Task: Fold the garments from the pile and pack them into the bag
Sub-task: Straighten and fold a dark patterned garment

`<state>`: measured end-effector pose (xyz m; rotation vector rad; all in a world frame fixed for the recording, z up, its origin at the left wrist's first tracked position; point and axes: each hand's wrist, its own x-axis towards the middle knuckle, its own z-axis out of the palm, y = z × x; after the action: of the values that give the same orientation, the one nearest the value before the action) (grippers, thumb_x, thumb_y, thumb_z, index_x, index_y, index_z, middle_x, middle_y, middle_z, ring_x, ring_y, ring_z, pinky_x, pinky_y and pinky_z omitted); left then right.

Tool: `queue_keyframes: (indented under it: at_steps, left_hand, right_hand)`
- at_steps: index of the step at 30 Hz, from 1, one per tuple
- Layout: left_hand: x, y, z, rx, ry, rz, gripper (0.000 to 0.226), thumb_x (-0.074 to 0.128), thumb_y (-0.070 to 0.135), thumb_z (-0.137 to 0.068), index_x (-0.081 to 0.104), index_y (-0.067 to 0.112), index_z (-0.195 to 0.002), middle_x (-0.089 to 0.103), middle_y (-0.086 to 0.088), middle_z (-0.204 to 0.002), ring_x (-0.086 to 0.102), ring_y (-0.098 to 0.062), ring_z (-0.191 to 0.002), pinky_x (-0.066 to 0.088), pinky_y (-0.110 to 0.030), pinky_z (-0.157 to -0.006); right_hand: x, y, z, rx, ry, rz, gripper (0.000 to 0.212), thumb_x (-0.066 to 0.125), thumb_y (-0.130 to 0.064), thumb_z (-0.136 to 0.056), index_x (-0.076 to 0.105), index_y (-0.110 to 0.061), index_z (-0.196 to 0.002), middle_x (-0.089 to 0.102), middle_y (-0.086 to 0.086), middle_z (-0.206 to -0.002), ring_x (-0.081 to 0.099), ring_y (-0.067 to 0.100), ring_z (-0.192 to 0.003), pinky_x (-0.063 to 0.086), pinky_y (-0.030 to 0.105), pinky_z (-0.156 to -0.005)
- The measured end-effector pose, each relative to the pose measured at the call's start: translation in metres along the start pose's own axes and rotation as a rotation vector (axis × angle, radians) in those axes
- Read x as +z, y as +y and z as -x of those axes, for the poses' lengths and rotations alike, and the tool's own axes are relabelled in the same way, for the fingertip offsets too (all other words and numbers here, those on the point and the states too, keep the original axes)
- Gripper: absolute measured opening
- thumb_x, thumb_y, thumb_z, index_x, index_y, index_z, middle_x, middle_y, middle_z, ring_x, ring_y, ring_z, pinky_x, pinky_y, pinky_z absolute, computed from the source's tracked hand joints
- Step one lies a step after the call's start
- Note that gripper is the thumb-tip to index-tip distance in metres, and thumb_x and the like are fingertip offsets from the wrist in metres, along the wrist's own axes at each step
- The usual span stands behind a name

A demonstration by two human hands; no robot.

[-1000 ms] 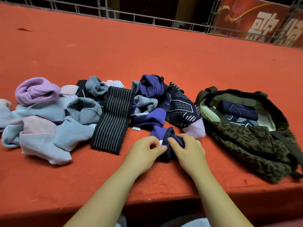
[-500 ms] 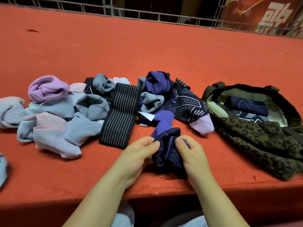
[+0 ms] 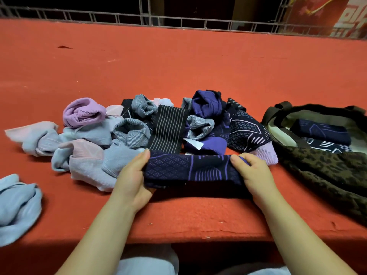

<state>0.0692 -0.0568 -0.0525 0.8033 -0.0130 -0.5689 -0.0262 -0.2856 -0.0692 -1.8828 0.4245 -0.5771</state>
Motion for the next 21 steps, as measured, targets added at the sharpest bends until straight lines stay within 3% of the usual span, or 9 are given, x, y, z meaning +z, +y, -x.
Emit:
queue_keyframes:
  at_steps: [2,4,8,10,12,13,16,18,21]
  left_hand:
    - [-0.003,0.006,0.002,0.078,0.023,-0.100,0.023,0.040,0.017,-0.097,0.059,0.011,-0.085,0.068,-0.006,-0.077,0.066,-0.015,-0.066,0.057,-0.024,-0.058]
    - [-0.001,0.007,0.010,0.058,0.011,-0.269,0.034,0.041,0.017,-0.097,0.065,0.012,-0.074,0.068,-0.004,-0.070,0.063,-0.015,-0.064,0.053,-0.019,-0.053]
    - [-0.007,0.008,0.022,-0.226,-0.177,-0.634,0.053,0.051,0.055,-0.083,0.074,0.009,-0.069,0.068,-0.012,-0.070,0.063,-0.022,-0.062,0.046,-0.023,-0.056]
    - [-0.013,0.009,0.021,-0.248,-0.190,-0.870,0.053,0.061,0.068,-0.061,0.070,0.016,-0.067,0.063,-0.010,-0.072,0.055,-0.022,-0.065,0.038,-0.029,-0.062]
    - [-0.013,0.007,0.018,-0.186,-0.211,-1.109,0.046,0.062,0.067,-0.052,0.065,0.022,-0.062,0.059,-0.001,-0.067,0.050,-0.016,-0.065,0.035,-0.031,-0.066]
    - [-0.012,0.005,0.017,-0.154,-0.229,-1.174,0.040,0.064,0.064,-0.052,0.062,0.025,-0.057,0.056,0.004,-0.062,0.046,-0.012,-0.061,0.033,-0.030,-0.064]
    - [-0.010,0.001,0.018,-0.073,-0.252,-1.148,0.031,0.072,0.043,-0.070,0.054,0.025,-0.052,0.049,0.009,-0.056,0.040,-0.008,-0.056,0.029,-0.027,-0.056]
    - [-0.011,-0.002,0.019,0.021,-0.199,-1.057,0.032,0.068,0.029,-0.083,0.053,0.023,-0.055,0.049,0.006,-0.058,0.041,-0.008,-0.058,0.031,-0.026,-0.057]
    - [-0.011,-0.005,0.025,0.123,-0.092,-0.833,0.026,0.064,0.020,-0.086,0.060,0.019,-0.061,0.054,0.001,-0.063,0.047,-0.009,-0.061,0.035,-0.027,-0.061]
  right_hand:
    - [-0.008,0.001,-0.009,-0.024,-0.022,0.061,0.033,0.069,-0.025,-0.084,0.049,-0.014,-0.060,0.043,-0.008,-0.054,0.035,0.001,-0.048,0.030,0.020,-0.050]
    - [-0.013,0.000,-0.011,-0.102,-0.131,0.147,0.032,0.071,-0.024,-0.081,0.049,-0.018,-0.059,0.046,-0.013,-0.052,0.040,-0.001,-0.050,0.031,0.015,-0.050]
    - [-0.020,0.003,-0.005,-0.186,-0.353,0.228,0.022,0.063,-0.047,-0.068,0.053,-0.028,-0.066,0.059,-0.014,-0.081,0.054,-0.001,-0.080,0.039,0.010,-0.075]
    - [-0.021,0.003,-0.001,-0.129,-0.348,0.230,0.023,0.066,-0.044,-0.076,0.054,-0.024,-0.072,0.061,-0.007,-0.089,0.055,-0.002,-0.083,0.038,0.009,-0.077]
    - [-0.020,0.002,0.004,-0.059,-0.307,0.266,0.019,0.065,-0.036,-0.085,0.057,-0.018,-0.082,0.063,-0.008,-0.085,0.055,-0.007,-0.072,0.040,0.009,-0.070]
    - [-0.020,0.002,0.004,-0.033,-0.302,0.323,0.024,0.063,-0.043,-0.084,0.060,-0.019,-0.087,0.064,-0.008,-0.087,0.056,-0.007,-0.076,0.042,0.012,-0.074]
    - [-0.016,0.005,0.003,-0.016,-0.351,0.650,0.068,0.042,-0.083,-0.066,0.063,-0.033,-0.105,0.061,-0.010,-0.108,0.053,0.010,-0.107,0.041,0.035,-0.097]
    - [-0.012,0.002,0.004,0.033,-0.335,0.787,0.063,0.041,-0.083,-0.068,0.062,-0.037,-0.105,0.055,-0.010,-0.110,0.044,0.015,-0.112,0.036,0.036,-0.097]
    - [-0.008,-0.001,0.008,0.025,-0.258,0.926,0.052,0.050,-0.077,-0.070,0.055,-0.027,-0.082,0.060,-0.010,-0.090,0.053,0.017,-0.093,0.040,0.034,-0.081]
